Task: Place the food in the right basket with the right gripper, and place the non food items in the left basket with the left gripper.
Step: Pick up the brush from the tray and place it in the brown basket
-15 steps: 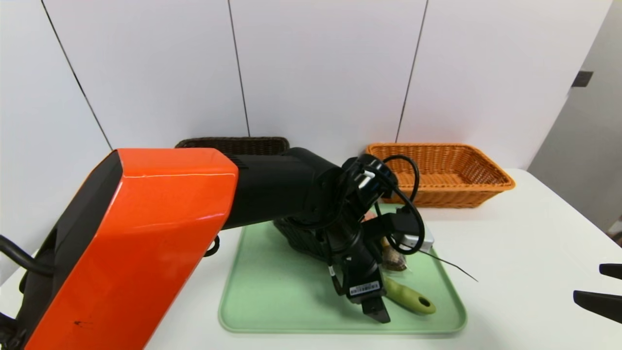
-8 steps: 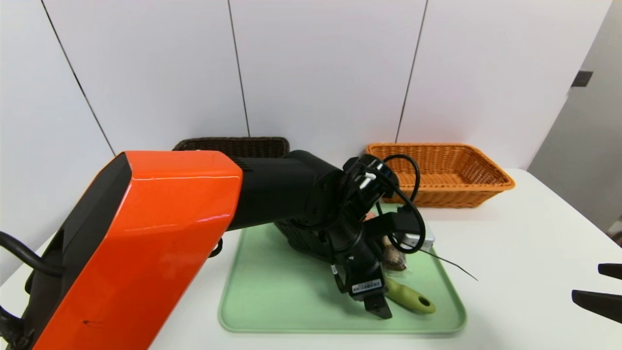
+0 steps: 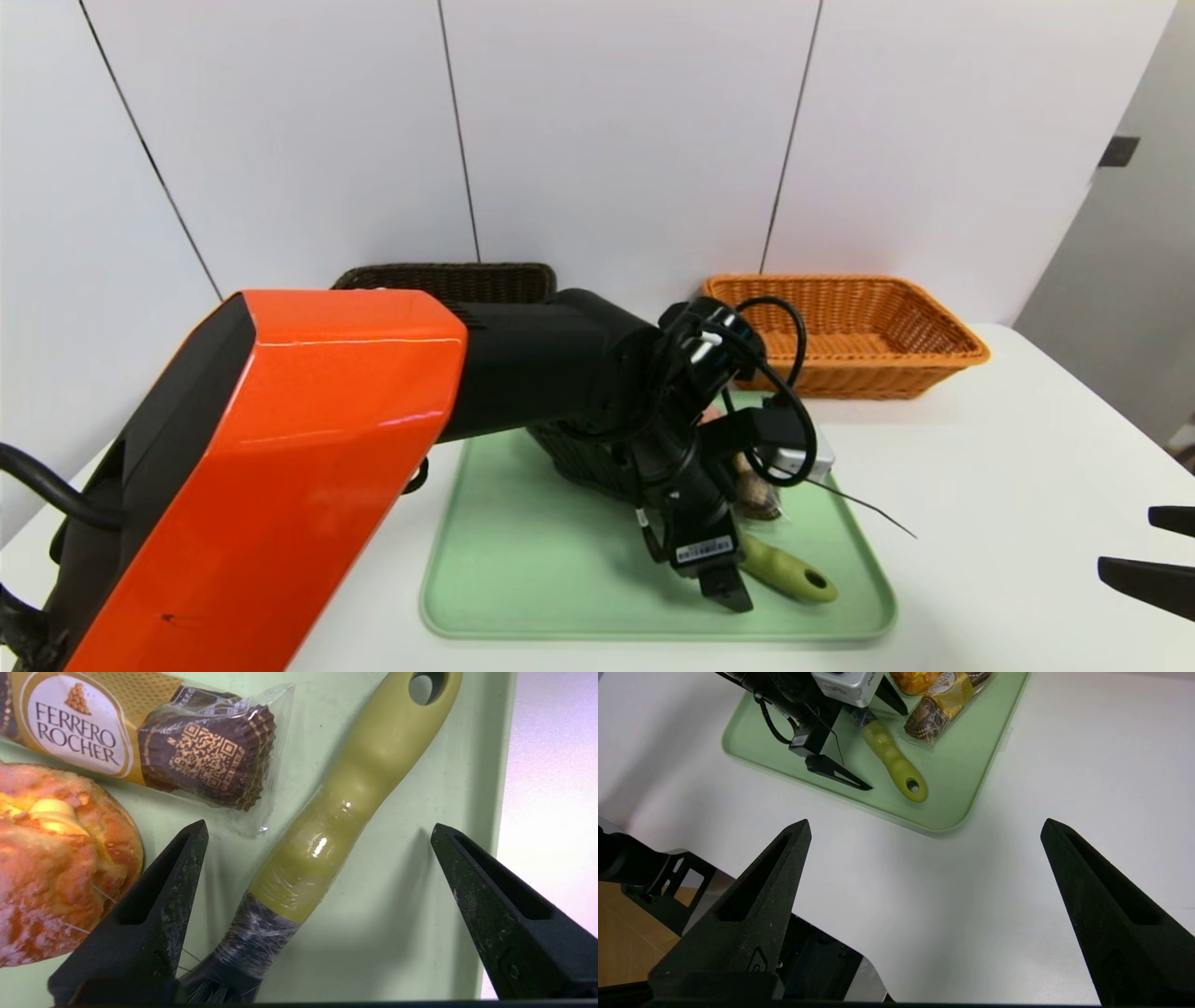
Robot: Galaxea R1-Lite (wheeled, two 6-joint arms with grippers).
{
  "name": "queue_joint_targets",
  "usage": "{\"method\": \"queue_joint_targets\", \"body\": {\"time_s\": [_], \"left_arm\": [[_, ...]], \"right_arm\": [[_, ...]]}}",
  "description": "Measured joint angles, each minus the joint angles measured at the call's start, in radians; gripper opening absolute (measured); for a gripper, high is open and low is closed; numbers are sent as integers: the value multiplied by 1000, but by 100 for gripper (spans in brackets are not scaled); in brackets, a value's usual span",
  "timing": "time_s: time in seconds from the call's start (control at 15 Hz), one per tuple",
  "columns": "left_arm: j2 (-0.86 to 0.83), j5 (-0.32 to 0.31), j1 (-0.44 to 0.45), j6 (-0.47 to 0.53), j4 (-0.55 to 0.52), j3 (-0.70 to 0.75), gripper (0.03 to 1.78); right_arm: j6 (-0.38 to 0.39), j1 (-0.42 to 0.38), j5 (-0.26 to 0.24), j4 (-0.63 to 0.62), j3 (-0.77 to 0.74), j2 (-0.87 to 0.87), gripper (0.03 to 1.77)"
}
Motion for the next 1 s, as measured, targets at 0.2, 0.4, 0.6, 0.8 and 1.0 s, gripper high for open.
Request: {"method": "queue_joint_targets", "body": {"time_s": [0.2, 0.4, 0.6, 0.8, 1.0], "left_arm": [[1, -1, -5, -1, -1, -1, 169], [4, 0, -11, -2, -1, -4, 169], [9, -1, -12, -3, -5, -5, 169], [13, -1, -14, -3, -9, -5, 166], [14, -1, -16, -2, -9, -5, 114]], "right_arm": [[0, 0, 0, 0, 0, 0, 170], [0, 0, 0, -1, 0, 1, 170], [0, 0, 0, 0, 0, 1, 170], [0, 0, 0, 0, 0, 1, 170], [0, 0, 0, 0, 0, 1, 170]]}}
